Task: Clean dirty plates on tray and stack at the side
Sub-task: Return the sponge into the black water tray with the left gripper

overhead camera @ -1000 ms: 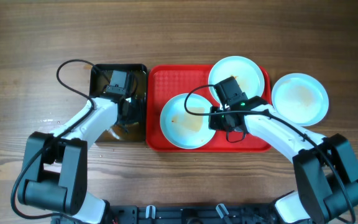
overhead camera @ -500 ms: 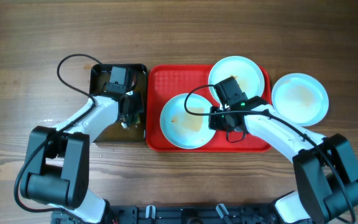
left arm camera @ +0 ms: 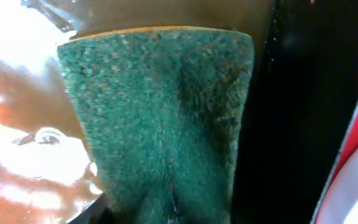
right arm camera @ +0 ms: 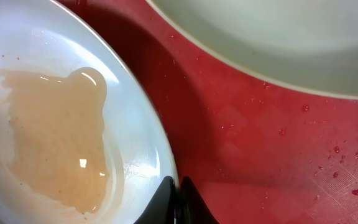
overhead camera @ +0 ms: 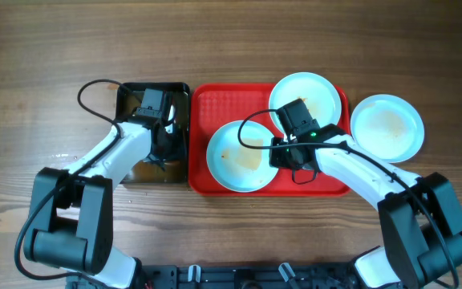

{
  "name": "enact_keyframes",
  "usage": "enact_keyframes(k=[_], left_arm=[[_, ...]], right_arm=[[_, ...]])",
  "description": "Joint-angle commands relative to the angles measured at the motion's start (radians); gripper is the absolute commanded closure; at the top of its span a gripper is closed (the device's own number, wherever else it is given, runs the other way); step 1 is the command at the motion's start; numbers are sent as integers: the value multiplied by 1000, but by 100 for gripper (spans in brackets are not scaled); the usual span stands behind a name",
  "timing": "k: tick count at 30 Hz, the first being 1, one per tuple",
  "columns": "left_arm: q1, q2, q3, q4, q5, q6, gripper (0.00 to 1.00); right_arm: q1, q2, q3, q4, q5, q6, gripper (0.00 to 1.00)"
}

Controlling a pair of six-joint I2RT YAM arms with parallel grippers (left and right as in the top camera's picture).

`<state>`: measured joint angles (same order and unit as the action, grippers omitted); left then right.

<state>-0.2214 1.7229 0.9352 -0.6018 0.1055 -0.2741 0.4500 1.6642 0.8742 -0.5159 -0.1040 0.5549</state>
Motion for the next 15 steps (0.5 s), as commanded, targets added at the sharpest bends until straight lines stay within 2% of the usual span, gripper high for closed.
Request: enact_keyframes(k=[1, 6, 7, 8, 9, 11, 15], left_arm=[[2, 5, -9, 20, -35, 6, 96], [2, -4, 18, 29, -196, 6, 96], [2, -12, 24, 28, -197, 6, 87], [2, -21, 25, 25, -197, 6, 69], [2, -29, 25, 16, -196, 5, 57], [2, -32, 24, -34, -144, 5, 44], [2, -32, 24, -103, -51, 5, 42]], right_arm=[[2, -11, 1, -1, -9, -5, 94], [2, -11, 1, -1, -9, -6, 94], [2, -11, 1, -1, -9, -6, 94], [2, -11, 1, -1, -9, -6, 94], [2, -11, 1, -1, -9, -5, 94], [2, -11, 1, 0, -8, -5, 94], [2, -8, 1, 3, -9, -5, 87]])
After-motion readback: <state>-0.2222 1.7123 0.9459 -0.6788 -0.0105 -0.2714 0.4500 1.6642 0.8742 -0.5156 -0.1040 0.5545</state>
